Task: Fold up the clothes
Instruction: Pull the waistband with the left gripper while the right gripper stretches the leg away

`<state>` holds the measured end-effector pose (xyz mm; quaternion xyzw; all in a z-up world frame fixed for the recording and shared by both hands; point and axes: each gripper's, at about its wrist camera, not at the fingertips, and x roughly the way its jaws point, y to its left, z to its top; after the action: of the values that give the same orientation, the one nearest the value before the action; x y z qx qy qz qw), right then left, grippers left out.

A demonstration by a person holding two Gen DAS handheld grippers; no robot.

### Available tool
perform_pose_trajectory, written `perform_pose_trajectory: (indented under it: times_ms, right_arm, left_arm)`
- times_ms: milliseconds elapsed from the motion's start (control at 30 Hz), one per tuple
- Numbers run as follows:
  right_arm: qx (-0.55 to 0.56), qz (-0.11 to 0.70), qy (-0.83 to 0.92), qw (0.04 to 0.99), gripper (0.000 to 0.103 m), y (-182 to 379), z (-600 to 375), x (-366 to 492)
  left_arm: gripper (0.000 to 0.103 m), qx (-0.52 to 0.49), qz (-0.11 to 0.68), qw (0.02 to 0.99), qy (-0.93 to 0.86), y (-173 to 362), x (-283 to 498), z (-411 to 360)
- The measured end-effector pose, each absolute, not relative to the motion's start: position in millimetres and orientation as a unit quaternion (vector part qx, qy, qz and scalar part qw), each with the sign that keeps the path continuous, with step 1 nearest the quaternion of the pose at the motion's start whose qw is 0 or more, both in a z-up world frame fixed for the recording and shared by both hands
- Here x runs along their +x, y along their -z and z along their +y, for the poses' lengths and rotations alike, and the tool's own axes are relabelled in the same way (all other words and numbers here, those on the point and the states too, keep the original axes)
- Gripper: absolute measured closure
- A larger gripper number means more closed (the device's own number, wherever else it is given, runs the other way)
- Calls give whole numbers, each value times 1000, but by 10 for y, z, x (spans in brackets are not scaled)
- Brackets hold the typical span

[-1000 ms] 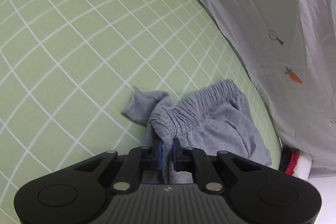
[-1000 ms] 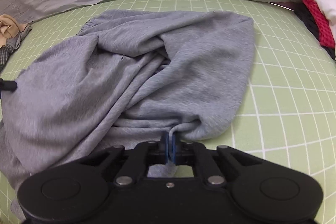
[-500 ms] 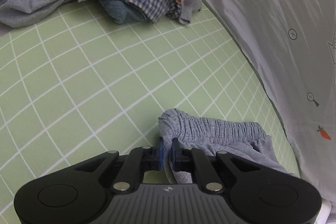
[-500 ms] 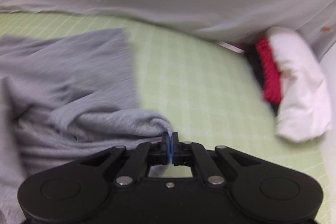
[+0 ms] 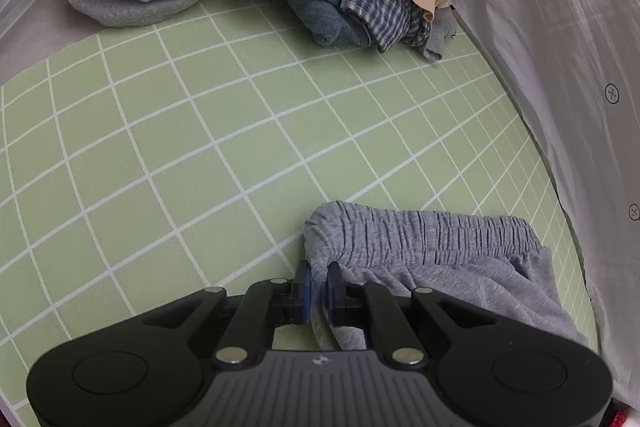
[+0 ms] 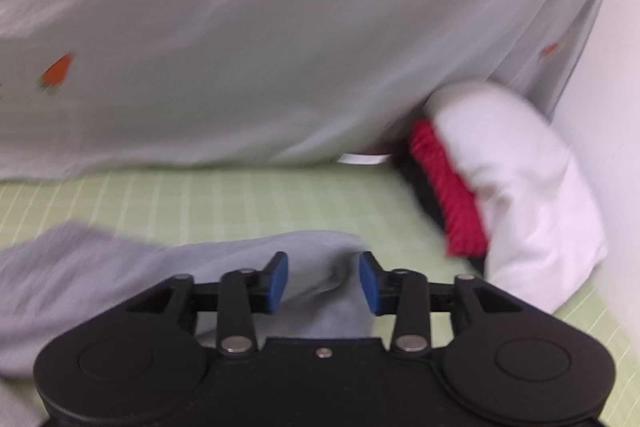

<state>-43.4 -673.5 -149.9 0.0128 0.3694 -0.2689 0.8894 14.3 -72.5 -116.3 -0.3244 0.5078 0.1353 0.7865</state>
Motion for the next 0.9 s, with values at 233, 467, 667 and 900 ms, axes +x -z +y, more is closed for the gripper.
perform_pose_trajectory:
  times_ms: [233,467,667,900]
  right_arm:
    - [141,414,219,872,43,1879,-6024,-971]
    - [230,447,146,852,46,1995,-5579,-1202]
    - [237,461,114,848,99,2007,-5549,-1189]
    - [192,413,141,879,102,1647,-5977,-1043]
  left_arm:
    - [94,-313,516,788,-123,1163,96,-742]
    - [94,-312,519,788,-109,1163,1,-750]
    - [94,-325,515,785,-109,1180,-87,-745]
    - [95,-335,496,793,-117,1120,20,-830]
